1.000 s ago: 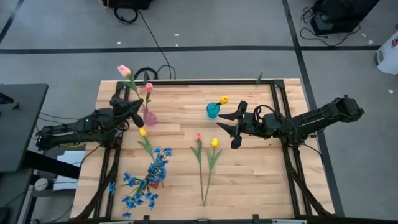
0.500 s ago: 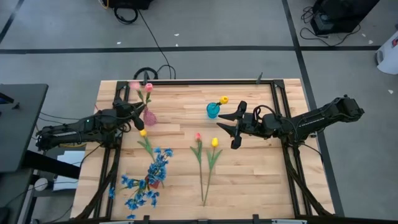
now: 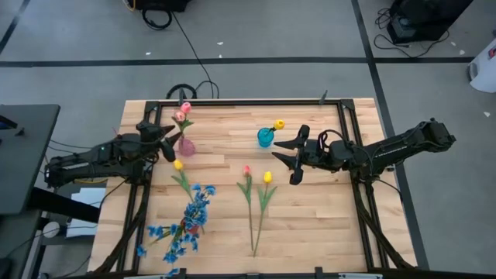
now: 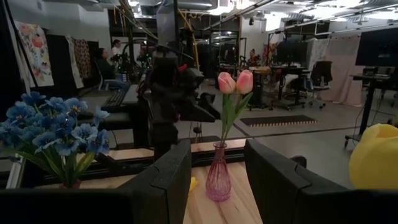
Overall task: Sort flowers into vase by color
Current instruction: Put the right yellow tulip into the blue vase
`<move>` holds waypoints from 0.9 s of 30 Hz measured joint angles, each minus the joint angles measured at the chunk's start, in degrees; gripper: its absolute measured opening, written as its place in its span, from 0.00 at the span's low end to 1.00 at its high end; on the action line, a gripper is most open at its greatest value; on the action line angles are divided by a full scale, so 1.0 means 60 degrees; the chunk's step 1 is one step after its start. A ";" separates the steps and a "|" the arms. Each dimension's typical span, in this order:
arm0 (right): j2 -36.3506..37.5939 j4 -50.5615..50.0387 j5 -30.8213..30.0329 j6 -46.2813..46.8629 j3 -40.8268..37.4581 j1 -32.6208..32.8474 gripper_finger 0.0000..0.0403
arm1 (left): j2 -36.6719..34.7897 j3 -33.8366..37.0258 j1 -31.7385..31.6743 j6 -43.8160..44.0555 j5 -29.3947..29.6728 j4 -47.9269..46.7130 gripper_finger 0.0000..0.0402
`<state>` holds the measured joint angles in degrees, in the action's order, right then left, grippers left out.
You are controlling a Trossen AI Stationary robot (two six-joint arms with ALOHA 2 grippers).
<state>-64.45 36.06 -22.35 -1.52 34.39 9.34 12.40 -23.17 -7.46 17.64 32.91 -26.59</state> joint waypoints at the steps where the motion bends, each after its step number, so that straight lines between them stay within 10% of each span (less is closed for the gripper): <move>1: 0.0002 -0.0023 0.0000 -0.0003 0.0000 0.0000 0.40 | 0.0000 -0.0060 0.0000 0.0141 -0.0199 -0.0099 0.52; 18: 0.0011 -0.0761 0.1459 0.1354 0.0004 -0.0599 0.40 | 0.1552 -0.0216 0.0004 0.2580 -0.5817 -0.0374 0.52; 27: -0.0208 -0.3645 0.1414 0.3881 0.0007 -0.0436 0.40 | 0.2795 -0.0216 0.0035 0.2017 -0.6439 0.0324 0.52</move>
<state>-65.69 14.19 -13.86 21.76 34.44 6.73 29.18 -24.47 -7.26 29.74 -5.72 -24.65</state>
